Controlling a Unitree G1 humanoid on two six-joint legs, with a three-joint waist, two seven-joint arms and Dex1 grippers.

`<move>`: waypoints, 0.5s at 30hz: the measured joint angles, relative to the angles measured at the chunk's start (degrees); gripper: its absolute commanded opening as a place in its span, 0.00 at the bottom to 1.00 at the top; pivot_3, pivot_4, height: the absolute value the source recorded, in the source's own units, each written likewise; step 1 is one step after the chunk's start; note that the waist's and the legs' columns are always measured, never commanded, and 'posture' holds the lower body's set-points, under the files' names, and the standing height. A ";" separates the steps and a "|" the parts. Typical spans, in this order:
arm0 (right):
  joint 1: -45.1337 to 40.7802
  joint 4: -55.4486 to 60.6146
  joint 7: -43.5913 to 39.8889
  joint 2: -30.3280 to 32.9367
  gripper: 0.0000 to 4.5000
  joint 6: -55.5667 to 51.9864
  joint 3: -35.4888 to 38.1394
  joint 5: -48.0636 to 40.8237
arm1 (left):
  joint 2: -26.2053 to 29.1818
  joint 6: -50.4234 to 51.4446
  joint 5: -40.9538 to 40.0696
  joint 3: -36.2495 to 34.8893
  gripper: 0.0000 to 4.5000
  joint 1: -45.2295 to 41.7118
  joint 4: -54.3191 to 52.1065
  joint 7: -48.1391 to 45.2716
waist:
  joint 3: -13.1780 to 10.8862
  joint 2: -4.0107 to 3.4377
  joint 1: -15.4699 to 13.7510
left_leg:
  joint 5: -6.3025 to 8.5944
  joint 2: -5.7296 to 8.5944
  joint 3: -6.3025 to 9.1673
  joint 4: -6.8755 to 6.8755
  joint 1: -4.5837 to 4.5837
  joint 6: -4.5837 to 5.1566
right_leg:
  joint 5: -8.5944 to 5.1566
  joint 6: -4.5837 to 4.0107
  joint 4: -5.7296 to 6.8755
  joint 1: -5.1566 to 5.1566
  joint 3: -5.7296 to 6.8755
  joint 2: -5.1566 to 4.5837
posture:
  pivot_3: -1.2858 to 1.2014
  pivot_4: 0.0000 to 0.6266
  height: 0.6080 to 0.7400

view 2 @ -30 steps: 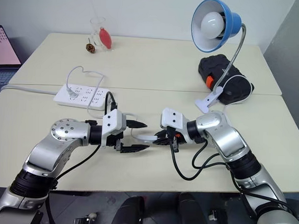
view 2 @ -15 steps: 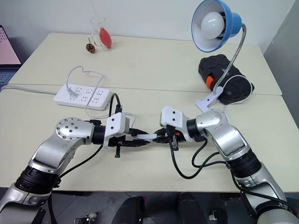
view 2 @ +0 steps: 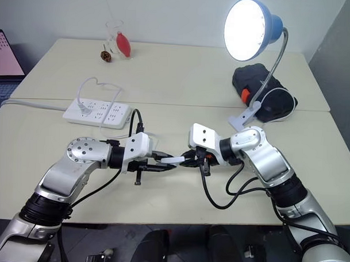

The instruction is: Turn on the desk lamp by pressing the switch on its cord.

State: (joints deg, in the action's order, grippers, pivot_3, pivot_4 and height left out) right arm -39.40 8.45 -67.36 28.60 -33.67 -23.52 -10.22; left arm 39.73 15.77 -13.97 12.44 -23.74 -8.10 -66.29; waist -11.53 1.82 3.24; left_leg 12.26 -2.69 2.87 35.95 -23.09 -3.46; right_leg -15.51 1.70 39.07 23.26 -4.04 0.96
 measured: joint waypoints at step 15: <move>-2.41 -10.60 0.77 -2.82 0.08 6.52 -0.32 1.59 | 4.57 -0.11 -2.78 -7.51 0.73 3.62 -1.30 0.45 | 0.00 -0.01 0.46 | 0.00 -0.02 0.00 -0.01 0.03 0.00 | 0.00 0.00 0.02 0.01 0.00 0.01 | 0.52 0.24 1.00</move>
State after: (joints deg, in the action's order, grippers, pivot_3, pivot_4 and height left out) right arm -41.80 -2.15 -66.58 25.79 -27.15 -23.84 -8.64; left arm 44.30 15.66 -16.75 4.93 -20.11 -9.40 -65.84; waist -11.53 1.82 3.69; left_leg 12.26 -2.70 2.87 35.94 -23.05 -3.46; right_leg -15.51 1.70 39.09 23.27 -4.04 0.97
